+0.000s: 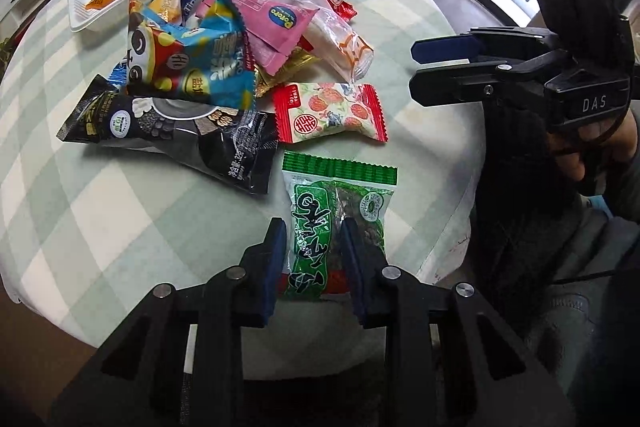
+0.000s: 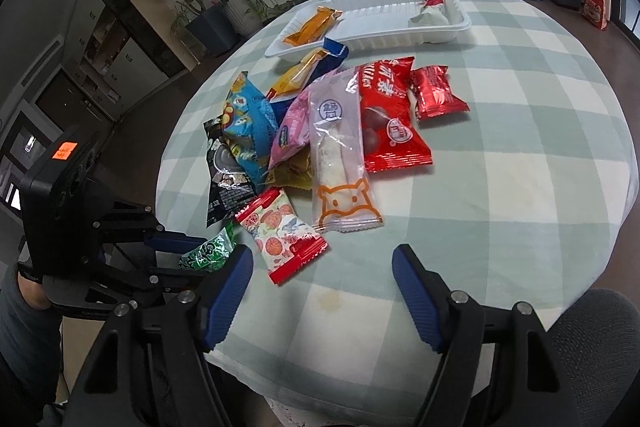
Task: Organize snacks
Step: 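Lift the green packet with the left gripper while the right gripper grasps the biscuit packet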
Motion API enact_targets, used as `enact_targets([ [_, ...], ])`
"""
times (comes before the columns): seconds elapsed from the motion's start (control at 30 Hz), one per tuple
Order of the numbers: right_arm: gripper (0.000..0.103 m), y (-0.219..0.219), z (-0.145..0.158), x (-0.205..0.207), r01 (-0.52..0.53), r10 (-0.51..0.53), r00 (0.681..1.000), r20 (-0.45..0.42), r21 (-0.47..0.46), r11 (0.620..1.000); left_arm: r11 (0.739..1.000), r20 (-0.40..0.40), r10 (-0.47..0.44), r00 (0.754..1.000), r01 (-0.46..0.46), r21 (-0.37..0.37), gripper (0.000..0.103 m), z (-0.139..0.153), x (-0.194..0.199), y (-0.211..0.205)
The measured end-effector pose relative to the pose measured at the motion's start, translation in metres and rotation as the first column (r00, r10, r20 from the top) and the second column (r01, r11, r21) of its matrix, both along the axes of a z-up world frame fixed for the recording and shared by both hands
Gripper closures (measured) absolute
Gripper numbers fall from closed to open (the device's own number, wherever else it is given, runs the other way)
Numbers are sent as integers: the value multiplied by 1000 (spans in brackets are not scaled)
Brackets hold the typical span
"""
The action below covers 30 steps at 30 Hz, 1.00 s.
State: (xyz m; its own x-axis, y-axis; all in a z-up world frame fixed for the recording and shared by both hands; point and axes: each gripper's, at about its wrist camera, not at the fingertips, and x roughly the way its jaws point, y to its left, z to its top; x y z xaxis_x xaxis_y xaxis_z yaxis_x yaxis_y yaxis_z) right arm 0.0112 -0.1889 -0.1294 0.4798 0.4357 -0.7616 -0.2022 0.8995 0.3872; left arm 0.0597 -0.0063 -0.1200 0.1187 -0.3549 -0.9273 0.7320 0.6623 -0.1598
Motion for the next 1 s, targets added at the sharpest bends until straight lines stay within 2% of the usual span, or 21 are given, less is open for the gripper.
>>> enact_targets([
  [0.13,29,5,2,0,-24,24,1000,8,-24,999,1000,6,9,1000,-9,4,79,-1,-3,-3],
  [0.3,37,14,3,0,-73,74,997,16,-49,996,1000,23,13,1000,-13,-7,90,1,-12,0],
  [0.47,40,31,4,-2,-151,155,987,42,-89,985,996,18,76,997,-75,-54,90,1,-17,11],
  [0.77,44,59,8,13,-283,297,952,79,-144,948,969,-14,200,980,-200,-143,91,1,-20,40],
  [0.9,49,71,-1,22,-330,347,936,50,-211,920,959,-19,230,973,-230,-164,91,1,-23,52],
  [1.0,50,71,-6,31,-334,348,937,25,-228,915,953,-20,246,969,-246,-179,91,2,-22,57],
])
